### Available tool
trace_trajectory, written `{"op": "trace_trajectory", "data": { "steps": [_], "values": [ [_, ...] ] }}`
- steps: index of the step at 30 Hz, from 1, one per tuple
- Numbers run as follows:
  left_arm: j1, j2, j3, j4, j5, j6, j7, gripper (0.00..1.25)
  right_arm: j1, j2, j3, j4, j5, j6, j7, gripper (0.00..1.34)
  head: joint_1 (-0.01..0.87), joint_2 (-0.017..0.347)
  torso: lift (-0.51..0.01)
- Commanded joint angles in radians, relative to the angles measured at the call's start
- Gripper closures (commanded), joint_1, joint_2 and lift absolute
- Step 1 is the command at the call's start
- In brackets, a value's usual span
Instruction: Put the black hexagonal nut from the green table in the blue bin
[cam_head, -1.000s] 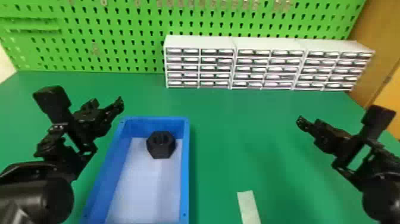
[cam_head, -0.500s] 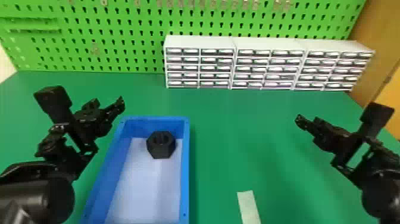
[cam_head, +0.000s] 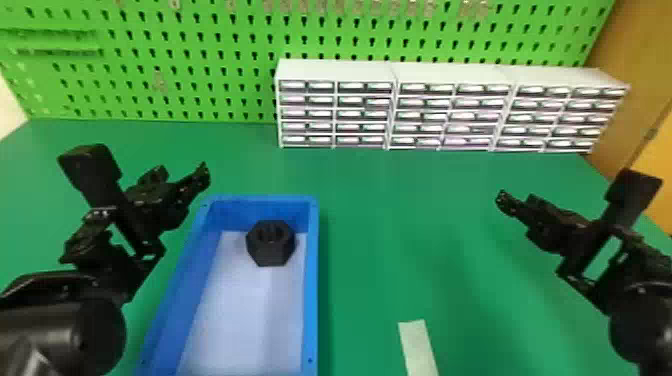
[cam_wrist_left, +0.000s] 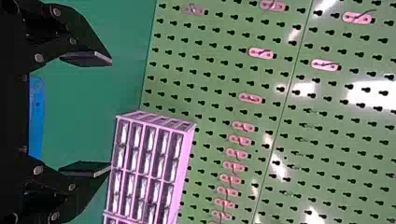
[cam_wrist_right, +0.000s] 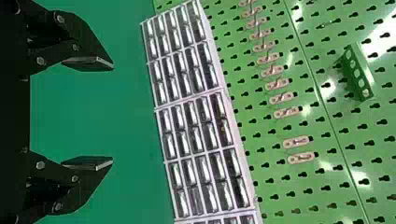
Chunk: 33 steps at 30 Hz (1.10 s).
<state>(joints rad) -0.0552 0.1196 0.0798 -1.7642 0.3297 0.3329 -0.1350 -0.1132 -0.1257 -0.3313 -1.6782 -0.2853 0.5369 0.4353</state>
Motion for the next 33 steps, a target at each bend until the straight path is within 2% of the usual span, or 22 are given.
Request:
{"op": "trace_trajectory", "data": {
  "steps": [1, 33],
  "values": [
    [0.0, 0.0, 0.0, 0.0, -0.001, 0.0, 0.0, 0.45, 0.0, 0.0, 0.0, 0.0, 0.0, 0.0, 0.0, 0.54, 0.691, 0.009, -0.097],
    [-0.002, 0.0, 0.0, -0.001, -0.005, 0.0, 0.0, 0.45, 0.0, 0.0, -0.006, 0.0, -0.002, 0.0, 0.0, 0.54, 0.691, 0.009, -0.097]
  ]
}}
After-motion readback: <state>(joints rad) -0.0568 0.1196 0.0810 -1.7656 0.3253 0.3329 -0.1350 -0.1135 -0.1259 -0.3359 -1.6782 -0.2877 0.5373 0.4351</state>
